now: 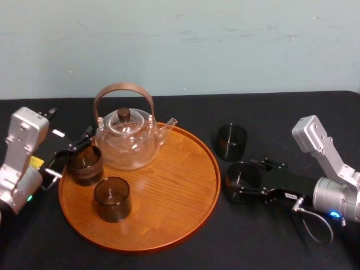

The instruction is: Pick up the glass from the table and place it on the tray.

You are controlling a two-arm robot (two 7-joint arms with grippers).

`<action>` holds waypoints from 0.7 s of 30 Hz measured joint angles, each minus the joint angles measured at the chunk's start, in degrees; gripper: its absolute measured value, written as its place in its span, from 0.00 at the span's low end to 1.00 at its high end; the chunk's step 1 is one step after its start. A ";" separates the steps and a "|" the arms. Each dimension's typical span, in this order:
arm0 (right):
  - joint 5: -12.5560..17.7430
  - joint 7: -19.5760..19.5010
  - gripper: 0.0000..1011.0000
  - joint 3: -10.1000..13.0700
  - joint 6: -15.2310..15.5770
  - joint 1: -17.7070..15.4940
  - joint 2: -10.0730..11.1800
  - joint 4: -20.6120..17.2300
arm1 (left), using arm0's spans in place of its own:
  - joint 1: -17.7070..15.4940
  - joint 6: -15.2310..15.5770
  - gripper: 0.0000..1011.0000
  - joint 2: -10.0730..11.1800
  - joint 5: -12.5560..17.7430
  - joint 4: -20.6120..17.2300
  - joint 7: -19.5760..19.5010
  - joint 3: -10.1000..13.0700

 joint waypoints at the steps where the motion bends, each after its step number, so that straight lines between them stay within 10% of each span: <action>1: 0.00 0.00 0.88 0.01 0.00 0.00 0.00 0.00 | 0.00 0.00 0.99 0.00 0.00 0.00 0.00 0.00; 21: 4.61 2.29 0.88 3.29 -0.55 -0.93 4.19 -7.39 | 0.00 0.00 0.99 0.00 0.00 0.00 0.00 0.00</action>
